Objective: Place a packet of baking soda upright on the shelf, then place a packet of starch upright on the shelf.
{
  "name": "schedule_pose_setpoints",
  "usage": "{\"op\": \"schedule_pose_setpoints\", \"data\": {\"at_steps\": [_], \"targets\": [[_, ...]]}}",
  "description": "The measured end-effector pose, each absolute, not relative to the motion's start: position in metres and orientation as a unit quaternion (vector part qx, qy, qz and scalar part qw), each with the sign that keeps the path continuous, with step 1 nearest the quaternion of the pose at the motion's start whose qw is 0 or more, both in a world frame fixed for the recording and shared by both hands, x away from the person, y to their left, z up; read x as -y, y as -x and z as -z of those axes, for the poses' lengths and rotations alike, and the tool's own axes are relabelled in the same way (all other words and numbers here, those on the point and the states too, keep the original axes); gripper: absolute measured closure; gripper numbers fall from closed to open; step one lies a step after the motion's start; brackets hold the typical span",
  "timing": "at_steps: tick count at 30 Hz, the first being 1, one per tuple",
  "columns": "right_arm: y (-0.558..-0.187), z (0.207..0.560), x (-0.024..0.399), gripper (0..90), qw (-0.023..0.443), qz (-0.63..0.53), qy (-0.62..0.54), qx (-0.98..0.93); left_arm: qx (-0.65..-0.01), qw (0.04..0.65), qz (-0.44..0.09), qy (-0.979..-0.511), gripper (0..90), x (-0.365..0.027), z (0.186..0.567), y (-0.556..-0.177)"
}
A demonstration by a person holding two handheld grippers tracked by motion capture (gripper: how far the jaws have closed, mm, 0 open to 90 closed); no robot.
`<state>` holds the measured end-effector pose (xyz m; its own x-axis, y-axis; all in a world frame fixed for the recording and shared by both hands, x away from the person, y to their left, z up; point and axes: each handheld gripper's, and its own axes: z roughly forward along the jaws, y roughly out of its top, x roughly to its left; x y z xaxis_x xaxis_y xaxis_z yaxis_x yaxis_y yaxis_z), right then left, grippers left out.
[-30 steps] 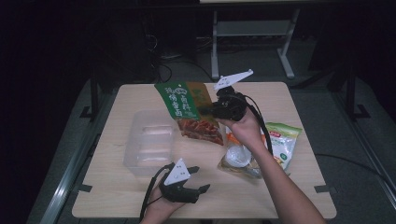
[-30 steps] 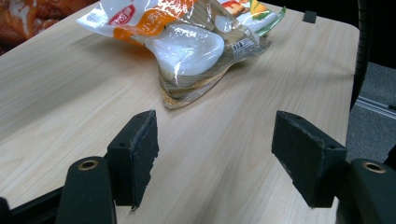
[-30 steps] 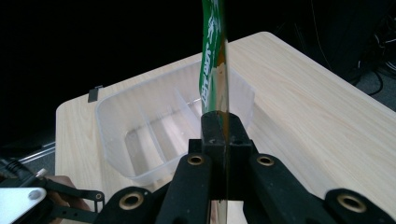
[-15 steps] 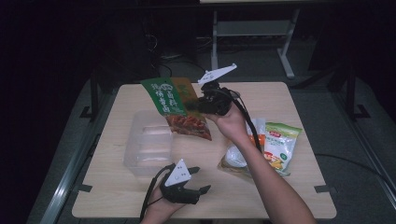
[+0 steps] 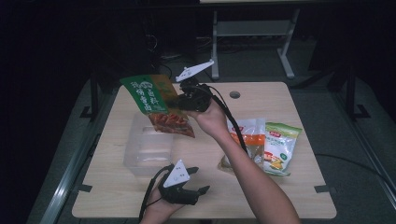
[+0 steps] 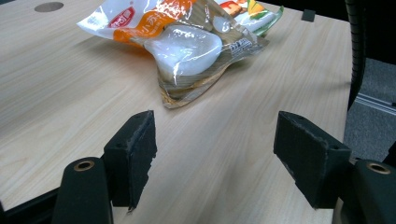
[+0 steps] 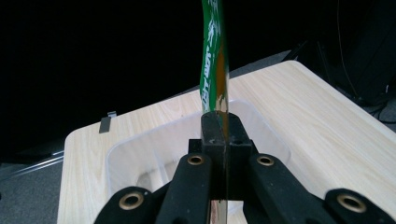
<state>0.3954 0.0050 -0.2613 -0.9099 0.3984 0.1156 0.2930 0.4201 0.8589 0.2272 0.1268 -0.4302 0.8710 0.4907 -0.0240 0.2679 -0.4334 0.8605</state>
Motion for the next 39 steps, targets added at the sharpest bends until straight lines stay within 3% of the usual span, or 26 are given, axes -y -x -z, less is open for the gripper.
{"op": "schedule_pose_setpoints", "data": {"at_steps": [18, 39], "targets": [[-0.433, 0.273, -0.047, 89.6, 0.061, -0.499, -0.223, -0.835, -0.228, 0.474, -0.116, -0.842, 28.7, -0.131, 0.431, -0.231], [-0.463, 0.341, -0.075, 89.6, 0.018, -0.523, -0.246, -0.816, -0.233, 0.474, -0.119, -0.841, 28.6, -0.14, 0.43, -0.232]]}}
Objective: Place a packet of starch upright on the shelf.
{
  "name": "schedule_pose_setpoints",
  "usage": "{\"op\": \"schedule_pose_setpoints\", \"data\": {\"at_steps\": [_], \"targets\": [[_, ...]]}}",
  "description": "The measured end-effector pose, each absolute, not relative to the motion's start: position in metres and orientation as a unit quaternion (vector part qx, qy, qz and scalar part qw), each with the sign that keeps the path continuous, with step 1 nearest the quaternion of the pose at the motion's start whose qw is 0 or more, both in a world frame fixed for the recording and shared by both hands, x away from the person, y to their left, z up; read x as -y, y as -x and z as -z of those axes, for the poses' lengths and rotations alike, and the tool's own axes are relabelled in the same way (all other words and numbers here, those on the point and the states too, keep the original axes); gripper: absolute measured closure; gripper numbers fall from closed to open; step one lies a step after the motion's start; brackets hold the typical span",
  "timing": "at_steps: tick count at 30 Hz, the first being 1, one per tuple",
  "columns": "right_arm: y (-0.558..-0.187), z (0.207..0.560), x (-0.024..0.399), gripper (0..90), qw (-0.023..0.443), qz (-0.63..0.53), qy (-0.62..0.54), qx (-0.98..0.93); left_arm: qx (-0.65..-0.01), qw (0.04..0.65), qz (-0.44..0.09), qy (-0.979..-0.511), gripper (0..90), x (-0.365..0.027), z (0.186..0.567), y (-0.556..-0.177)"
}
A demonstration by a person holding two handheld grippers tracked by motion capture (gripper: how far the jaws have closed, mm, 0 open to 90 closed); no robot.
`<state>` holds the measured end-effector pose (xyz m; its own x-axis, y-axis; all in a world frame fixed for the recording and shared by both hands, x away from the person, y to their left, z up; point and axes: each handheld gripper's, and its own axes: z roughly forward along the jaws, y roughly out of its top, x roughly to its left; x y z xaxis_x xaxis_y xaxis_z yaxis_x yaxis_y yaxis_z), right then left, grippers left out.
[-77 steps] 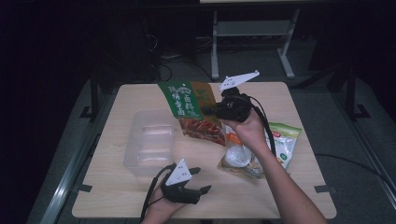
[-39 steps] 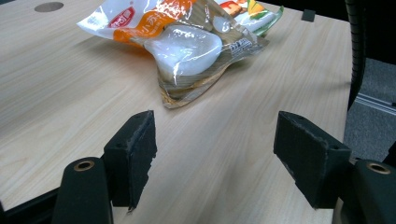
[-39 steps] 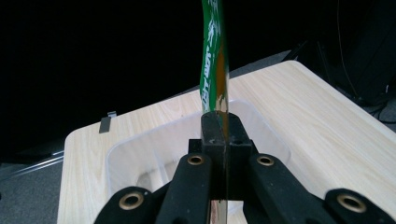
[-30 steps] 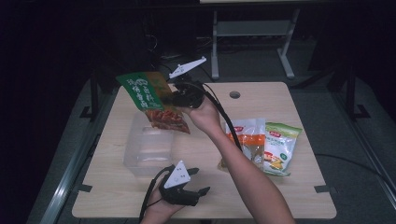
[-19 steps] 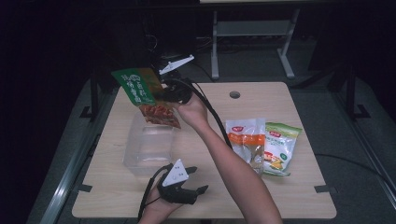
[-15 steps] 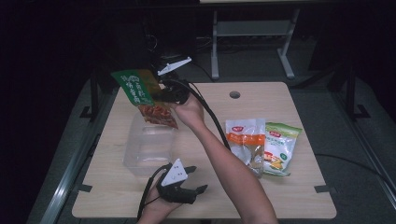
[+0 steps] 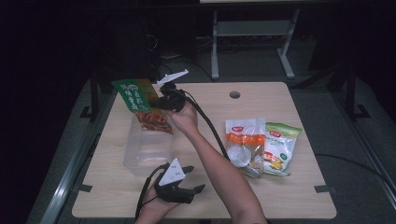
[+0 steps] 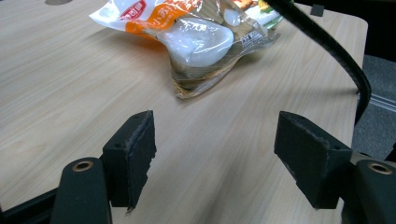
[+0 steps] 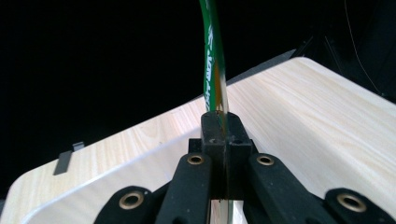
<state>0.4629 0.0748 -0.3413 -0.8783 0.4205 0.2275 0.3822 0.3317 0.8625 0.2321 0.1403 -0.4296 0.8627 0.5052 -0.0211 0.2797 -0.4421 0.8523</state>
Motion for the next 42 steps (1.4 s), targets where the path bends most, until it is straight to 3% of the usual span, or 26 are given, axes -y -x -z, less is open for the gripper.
{"op": "schedule_pose_setpoints", "data": {"at_steps": [9, 13, 18, 20, 23, 28, 30, 34, 42], "targets": [[-0.467, 0.366, -0.06, 87.8, 0.011, -0.529, -0.265, -0.806, -0.233, 0.473, -0.115, -0.842, 28.6, -0.139, 0.43, -0.233], [-0.468, 0.363, -0.05, 79.2, 0.023, -0.512, -0.265, -0.817, -0.235, 0.474, -0.117, -0.841, 28.6, -0.14, 0.43, -0.233], [-0.467, 0.357, -0.034, 75.0, 0.029, -0.512, -0.27, -0.815, -0.239, 0.475, -0.12, -0.838, 28.5, -0.142, 0.429, -0.233], [-0.466, 0.355, -0.029, 77.1, 0.029, -0.513, -0.271, -0.814, -0.24, 0.474, -0.121, -0.839, 28.5, -0.142, 0.429, -0.234], [-0.465, 0.353, -0.026, 88.9, 0.031, -0.511, -0.266, -0.817, -0.241, 0.474, -0.122, -0.838, 28.3, -0.14, 0.429, -0.234], [-0.465, 0.354, -0.027, 89.1, 0.035, -0.508, -0.266, -0.819, -0.24, 0.474, -0.117, -0.839, 28.3, -0.138, 0.429, -0.234], [-0.465, 0.353, -0.026, 86.4, 0.034, -0.506, -0.266, -0.82, -0.242, 0.474, -0.114, -0.839, 28.3, -0.137, 0.429, -0.235], [-0.466, 0.351, -0.019, 68.0, 0.025, -0.507, -0.268, -0.819, -0.241, 0.472, -0.112, -0.841, 28.1, -0.136, 0.43, -0.237], [-0.463, 0.344, 0.002, 54.4, 0.011, -0.51, -0.274, -0.815, -0.245, 0.472, -0.112, -0.839, 28.1, -0.133, 0.431, -0.239]]}}
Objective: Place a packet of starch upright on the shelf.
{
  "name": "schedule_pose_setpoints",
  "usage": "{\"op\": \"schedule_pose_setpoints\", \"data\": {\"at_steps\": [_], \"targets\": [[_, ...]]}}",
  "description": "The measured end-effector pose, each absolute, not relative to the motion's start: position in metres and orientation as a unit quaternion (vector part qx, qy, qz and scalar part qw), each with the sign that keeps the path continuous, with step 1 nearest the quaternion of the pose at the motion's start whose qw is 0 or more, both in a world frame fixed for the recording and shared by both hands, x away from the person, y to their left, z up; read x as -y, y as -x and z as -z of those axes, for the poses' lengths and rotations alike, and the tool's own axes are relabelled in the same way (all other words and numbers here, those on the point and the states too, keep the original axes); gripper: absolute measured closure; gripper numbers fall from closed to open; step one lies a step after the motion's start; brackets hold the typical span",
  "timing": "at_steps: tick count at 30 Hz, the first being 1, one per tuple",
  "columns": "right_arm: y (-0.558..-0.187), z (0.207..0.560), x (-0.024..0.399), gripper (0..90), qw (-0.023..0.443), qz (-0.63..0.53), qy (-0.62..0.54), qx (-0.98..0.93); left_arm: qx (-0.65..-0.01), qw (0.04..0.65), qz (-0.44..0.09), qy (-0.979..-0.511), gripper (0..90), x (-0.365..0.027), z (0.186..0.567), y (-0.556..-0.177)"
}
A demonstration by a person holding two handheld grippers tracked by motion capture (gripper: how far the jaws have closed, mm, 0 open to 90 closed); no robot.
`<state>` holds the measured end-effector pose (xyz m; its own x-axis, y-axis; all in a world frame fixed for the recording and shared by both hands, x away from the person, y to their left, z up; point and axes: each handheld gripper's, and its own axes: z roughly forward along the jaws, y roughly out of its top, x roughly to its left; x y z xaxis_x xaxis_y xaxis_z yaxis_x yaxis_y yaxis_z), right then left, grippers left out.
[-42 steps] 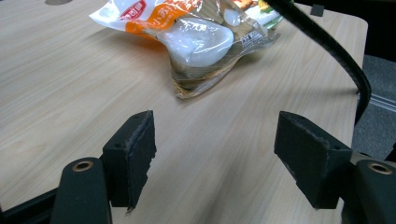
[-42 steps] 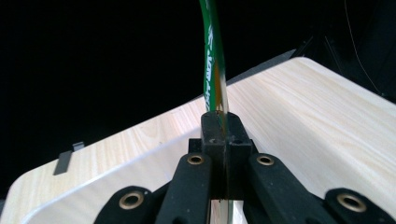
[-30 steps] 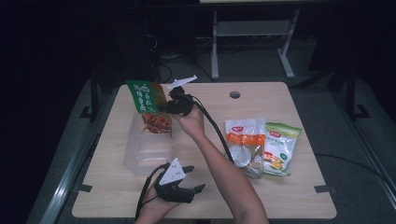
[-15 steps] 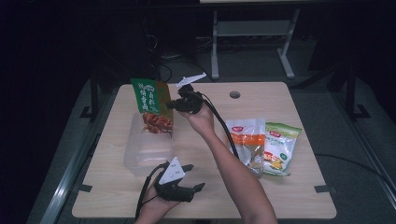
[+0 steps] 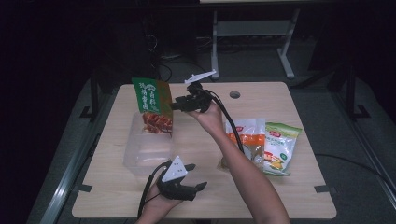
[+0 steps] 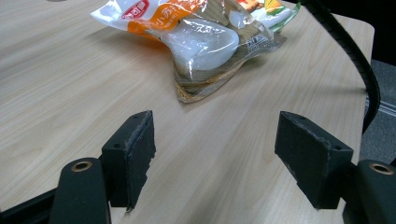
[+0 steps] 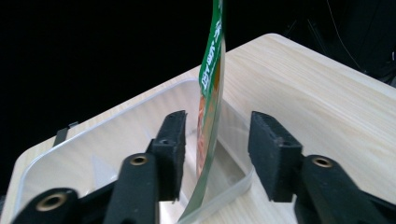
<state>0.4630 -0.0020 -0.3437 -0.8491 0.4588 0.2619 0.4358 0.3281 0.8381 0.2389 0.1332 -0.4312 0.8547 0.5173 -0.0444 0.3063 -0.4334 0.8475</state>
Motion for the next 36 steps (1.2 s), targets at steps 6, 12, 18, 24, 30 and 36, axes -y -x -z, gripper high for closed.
{"op": "schedule_pose_setpoints", "data": {"at_steps": [6, 12, 18, 24, 30, 36], "targets": [[-0.454, 0.346, 0.021, 46.0, 0.018, -0.498, -0.273, -0.823, -0.248, 0.471, -0.108, -0.839, 28.6, -0.133, 0.432, -0.241], [-0.444, 0.353, 0.041, 42.1, 0.018, -0.489, -0.276, -0.827, -0.256, 0.476, -0.104, -0.835, 28.6, -0.135, 0.432, -0.244], [-0.437, 0.357, 0.059, 38.5, 0.009, -0.484, -0.286, -0.827, -0.256, 0.477, -0.102, -0.835, 28.6, -0.135, 0.431, -0.245], [-0.431, 0.355, 0.074, 35.9, 0.011, -0.472, -0.293, -0.832, -0.251, 0.473, -0.102, -0.838, 28.6, -0.135, 0.431, -0.243], [-0.426, 0.354, 0.087, 35.2, 0.005, -0.46, -0.302, -0.835, -0.253, 0.475, -0.107, -0.836, 28.4, -0.137, 0.43, -0.244], [-0.419, 0.35, 0.1, 35.0, 0.013, -0.453, -0.305, -0.838, -0.257, 0.479, -0.108, -0.832, 28.1, -0.138, 0.43, -0.243]]}}
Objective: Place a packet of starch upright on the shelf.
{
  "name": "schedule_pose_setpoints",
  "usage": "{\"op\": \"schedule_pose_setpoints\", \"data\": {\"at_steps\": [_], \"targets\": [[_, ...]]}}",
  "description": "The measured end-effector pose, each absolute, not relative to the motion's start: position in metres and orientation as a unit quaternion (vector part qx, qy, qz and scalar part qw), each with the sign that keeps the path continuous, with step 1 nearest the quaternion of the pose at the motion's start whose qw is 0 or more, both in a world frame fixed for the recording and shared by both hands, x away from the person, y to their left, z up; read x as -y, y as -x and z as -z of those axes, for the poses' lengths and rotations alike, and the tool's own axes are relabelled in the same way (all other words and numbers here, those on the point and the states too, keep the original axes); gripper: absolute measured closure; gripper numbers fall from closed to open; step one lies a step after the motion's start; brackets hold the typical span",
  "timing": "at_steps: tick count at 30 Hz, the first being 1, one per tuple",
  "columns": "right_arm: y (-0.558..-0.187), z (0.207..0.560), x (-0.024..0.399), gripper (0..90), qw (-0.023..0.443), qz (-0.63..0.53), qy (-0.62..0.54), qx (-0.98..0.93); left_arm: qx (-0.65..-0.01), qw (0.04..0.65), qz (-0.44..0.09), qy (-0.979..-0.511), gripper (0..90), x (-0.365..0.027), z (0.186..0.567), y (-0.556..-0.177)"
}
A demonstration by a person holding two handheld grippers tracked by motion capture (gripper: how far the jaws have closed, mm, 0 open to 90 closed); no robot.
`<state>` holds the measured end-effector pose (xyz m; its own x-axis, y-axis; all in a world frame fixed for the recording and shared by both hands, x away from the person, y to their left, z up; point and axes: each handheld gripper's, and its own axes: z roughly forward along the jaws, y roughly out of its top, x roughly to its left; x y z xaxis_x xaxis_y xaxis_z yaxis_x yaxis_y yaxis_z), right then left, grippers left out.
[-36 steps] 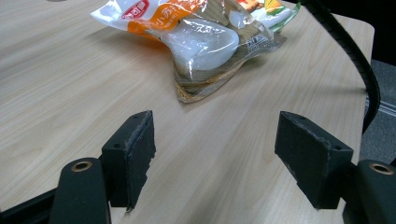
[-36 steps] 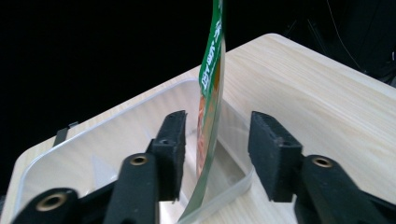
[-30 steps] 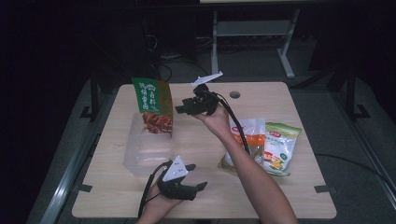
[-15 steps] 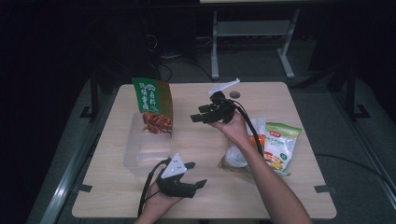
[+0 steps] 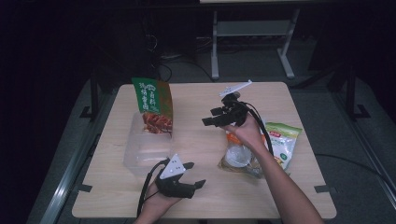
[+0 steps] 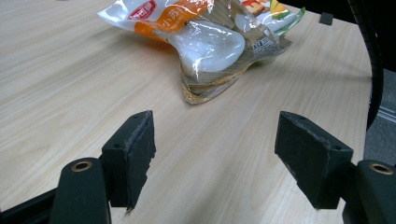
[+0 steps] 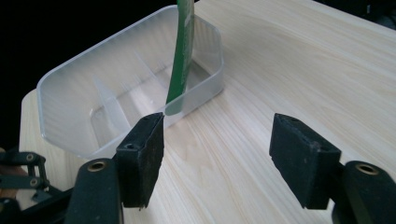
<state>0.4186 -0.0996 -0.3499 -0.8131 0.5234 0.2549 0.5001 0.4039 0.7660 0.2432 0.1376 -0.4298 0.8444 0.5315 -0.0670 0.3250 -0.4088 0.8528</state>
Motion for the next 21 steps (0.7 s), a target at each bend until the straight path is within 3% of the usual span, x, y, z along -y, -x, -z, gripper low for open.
{"op": "schedule_pose_setpoints", "data": {"at_steps": [21], "targets": [[-0.392, 0.357, 0.161, 31.5, 0.017, -0.432, -0.353, -0.83, -0.258, 0.474, -0.108, -0.835, 27.5, -0.134, 0.433, -0.242]]}}
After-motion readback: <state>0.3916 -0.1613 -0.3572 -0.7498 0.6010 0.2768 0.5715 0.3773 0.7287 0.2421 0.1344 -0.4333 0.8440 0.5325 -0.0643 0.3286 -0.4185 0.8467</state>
